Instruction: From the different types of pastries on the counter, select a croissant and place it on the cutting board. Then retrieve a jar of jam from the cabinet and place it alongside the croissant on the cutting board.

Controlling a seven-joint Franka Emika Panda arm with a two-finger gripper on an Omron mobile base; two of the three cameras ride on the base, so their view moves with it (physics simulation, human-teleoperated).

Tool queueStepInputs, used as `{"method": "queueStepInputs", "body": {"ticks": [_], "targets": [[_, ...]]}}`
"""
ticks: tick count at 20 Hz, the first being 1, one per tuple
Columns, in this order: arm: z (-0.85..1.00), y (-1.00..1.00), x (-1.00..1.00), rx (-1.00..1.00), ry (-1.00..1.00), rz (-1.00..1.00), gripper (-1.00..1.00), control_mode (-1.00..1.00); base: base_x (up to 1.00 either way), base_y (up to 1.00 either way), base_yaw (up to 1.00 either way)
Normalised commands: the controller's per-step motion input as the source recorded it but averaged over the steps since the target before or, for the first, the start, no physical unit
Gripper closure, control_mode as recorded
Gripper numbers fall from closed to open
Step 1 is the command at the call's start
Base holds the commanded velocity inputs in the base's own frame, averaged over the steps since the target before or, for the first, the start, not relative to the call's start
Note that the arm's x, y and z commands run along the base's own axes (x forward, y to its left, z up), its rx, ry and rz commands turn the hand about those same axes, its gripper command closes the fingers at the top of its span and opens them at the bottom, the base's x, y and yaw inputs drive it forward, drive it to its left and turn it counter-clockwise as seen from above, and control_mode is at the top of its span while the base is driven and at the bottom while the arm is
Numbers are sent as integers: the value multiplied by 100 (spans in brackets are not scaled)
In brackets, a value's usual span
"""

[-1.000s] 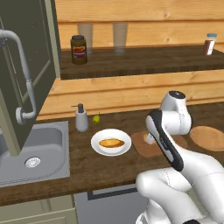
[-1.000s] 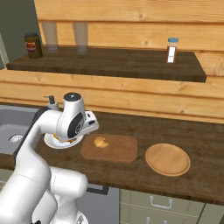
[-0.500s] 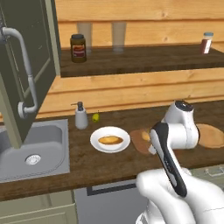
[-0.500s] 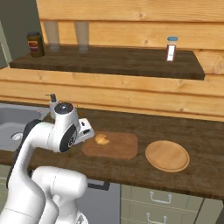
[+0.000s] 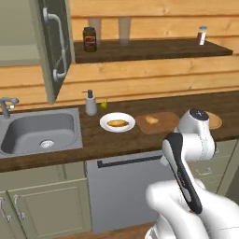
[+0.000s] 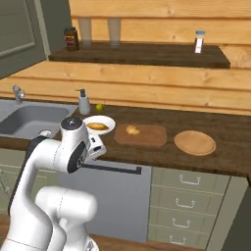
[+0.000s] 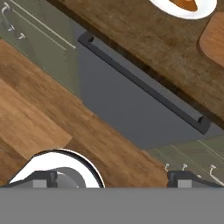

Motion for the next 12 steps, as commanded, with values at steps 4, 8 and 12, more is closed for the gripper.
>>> {"method": "queueStepInputs", "body": {"ticks": [4, 8, 12], "targets": [[0, 0, 0, 0, 0, 0, -100, 100, 4, 100, 0], [0, 0, 0, 0, 0, 0, -100, 100, 0, 100, 0], [0, 0, 0, 0, 0, 0, -100, 100, -13, 100, 1]]}}
